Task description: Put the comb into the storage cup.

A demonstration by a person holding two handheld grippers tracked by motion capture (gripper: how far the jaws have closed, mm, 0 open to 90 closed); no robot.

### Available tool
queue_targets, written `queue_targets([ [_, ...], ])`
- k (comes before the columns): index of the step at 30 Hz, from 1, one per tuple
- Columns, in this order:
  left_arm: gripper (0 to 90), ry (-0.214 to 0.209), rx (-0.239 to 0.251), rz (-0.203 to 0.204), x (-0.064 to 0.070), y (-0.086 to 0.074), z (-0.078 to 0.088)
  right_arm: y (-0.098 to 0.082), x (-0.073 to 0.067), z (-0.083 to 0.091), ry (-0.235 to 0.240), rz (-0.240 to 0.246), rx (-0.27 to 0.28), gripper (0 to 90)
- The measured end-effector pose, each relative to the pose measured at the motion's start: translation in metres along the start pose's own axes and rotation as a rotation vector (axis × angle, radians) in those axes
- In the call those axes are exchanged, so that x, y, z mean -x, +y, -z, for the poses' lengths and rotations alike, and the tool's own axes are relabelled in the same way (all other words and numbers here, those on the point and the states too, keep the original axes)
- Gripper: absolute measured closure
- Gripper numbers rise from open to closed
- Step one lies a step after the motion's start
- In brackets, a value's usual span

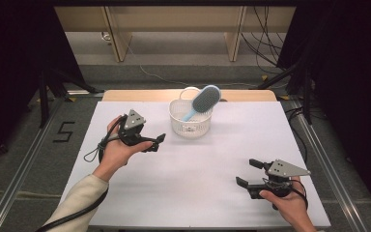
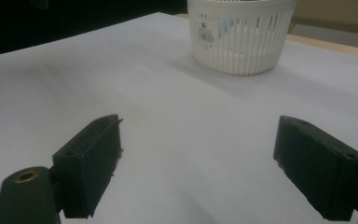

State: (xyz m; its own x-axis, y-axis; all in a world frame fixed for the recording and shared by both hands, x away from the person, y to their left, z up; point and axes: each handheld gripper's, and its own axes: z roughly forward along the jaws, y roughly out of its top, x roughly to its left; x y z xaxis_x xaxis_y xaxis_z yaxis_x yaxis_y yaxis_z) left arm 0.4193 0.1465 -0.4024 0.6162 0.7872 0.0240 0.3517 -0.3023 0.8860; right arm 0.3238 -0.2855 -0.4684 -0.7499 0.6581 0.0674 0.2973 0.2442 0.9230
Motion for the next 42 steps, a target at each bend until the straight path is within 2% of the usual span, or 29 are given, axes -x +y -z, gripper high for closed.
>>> queue_targets([
  [11,0.6,0.009,-0.017,-0.014,0.003,-0.023,0.015,0.0,0.0,0.0,0.002,0.005,0.005,15.8],
  [13,0.0,0.004,-0.004,-0.029,0.004,-0.027,0.018,0.0,0.0,0.0,0.0,0.007,0.001,15.8],
  [18,0.0,0.012,0.0,-0.026,0.005,-0.036,0.023,0.0,0.0,0.0,0.001,0.008,0.001,15.8],
  [28,0.0,0.027,-0.013,-0.037,0.009,-0.048,0.03,0.001,-0.001,0.0,0.0,0.005,0.002,15.8],
  [33,0.0,0.038,-0.02,-0.063,0.011,-0.051,0.037,0.001,-0.001,0.0,0.0,0.006,0.0,15.8],
  [37,0.0,0.04,-0.017,-0.063,0.011,-0.054,0.042,0.001,-0.001,0.0,0.001,0.005,0.001,15.8],
  [42,0.0,0.057,-0.038,-0.082,0.011,-0.059,0.046,0.001,-0.001,0.0,0.0,0.006,0.001,15.8],
])
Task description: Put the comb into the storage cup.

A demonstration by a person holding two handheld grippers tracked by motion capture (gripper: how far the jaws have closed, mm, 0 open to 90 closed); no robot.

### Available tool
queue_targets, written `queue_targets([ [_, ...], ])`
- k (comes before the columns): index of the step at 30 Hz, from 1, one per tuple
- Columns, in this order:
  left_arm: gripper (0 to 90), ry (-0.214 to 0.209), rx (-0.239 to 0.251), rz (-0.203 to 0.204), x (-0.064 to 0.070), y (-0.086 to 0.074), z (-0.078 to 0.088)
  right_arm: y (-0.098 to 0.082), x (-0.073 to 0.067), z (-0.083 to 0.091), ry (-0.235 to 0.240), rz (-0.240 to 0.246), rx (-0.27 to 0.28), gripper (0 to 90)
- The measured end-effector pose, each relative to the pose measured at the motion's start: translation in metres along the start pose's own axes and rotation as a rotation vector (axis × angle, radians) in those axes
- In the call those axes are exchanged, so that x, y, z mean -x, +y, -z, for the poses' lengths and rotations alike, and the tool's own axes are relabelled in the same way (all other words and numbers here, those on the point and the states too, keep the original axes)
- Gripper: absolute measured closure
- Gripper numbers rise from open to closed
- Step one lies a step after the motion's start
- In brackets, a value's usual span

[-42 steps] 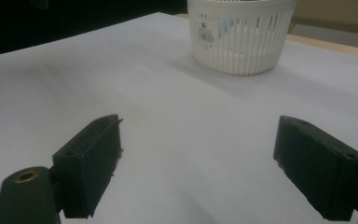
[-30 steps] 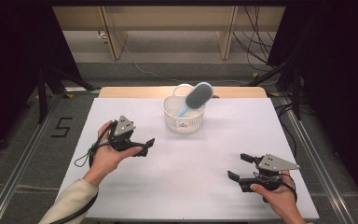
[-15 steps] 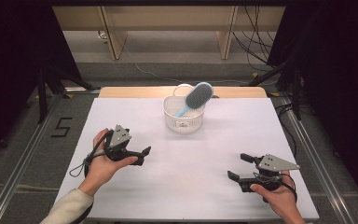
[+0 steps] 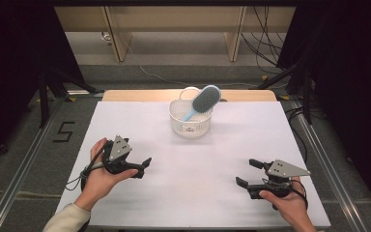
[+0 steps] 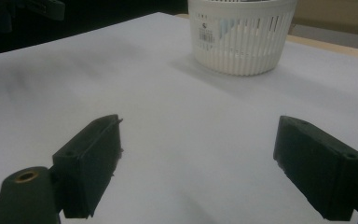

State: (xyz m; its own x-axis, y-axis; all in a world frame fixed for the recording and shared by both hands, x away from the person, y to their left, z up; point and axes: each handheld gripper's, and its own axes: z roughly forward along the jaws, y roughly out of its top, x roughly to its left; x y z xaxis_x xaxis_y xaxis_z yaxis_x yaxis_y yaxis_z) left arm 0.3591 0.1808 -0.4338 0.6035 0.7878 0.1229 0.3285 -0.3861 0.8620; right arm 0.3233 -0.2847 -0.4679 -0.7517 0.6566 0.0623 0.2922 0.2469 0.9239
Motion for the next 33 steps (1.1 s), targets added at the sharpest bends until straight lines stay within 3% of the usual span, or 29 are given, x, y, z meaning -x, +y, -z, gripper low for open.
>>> queue_targets([
  [33,0.0,-0.017,0.001,0.021,0.002,-0.035,0.022,0.0,0.0,0.0,-0.004,0.002,-0.002,15.8],
])
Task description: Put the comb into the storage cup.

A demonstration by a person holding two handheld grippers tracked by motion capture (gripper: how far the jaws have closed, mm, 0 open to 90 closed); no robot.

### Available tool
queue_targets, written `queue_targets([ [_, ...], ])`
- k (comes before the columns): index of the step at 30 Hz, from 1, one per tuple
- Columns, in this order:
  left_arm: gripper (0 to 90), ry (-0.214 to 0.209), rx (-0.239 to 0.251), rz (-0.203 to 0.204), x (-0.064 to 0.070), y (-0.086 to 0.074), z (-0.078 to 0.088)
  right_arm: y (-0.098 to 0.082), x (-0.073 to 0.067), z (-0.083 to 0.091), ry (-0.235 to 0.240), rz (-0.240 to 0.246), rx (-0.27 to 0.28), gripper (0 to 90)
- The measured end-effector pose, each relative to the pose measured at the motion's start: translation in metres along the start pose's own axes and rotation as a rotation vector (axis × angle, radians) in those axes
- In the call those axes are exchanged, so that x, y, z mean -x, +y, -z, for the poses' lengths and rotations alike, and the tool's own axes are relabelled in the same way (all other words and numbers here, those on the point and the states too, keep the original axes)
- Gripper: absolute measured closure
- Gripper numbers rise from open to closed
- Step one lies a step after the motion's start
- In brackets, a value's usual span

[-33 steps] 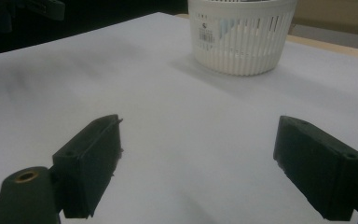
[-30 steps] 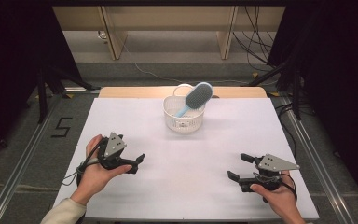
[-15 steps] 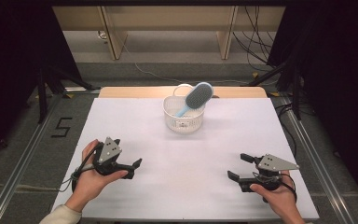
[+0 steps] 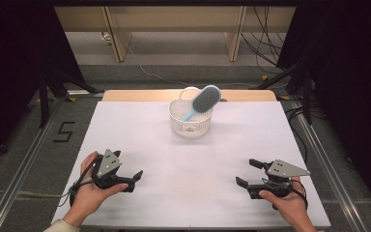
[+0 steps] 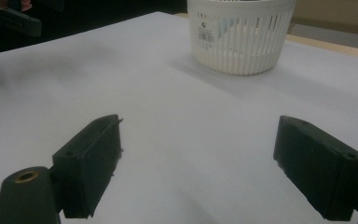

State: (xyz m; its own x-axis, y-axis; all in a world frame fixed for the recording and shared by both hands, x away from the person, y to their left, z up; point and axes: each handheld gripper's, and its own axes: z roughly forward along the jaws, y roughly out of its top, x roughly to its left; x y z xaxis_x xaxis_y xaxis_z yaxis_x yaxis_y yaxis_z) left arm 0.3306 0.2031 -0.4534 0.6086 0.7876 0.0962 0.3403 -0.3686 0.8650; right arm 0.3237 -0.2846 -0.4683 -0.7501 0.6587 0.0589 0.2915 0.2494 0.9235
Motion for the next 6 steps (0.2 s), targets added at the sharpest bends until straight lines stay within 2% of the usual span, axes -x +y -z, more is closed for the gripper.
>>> queue_targets([
  [6,0.0,-0.018,-0.002,-0.015,0.0039,-0.0019,-0.0047,-0.0004,0.0005,0.0003,0.0,-0.002,-0.002,15.8],
])
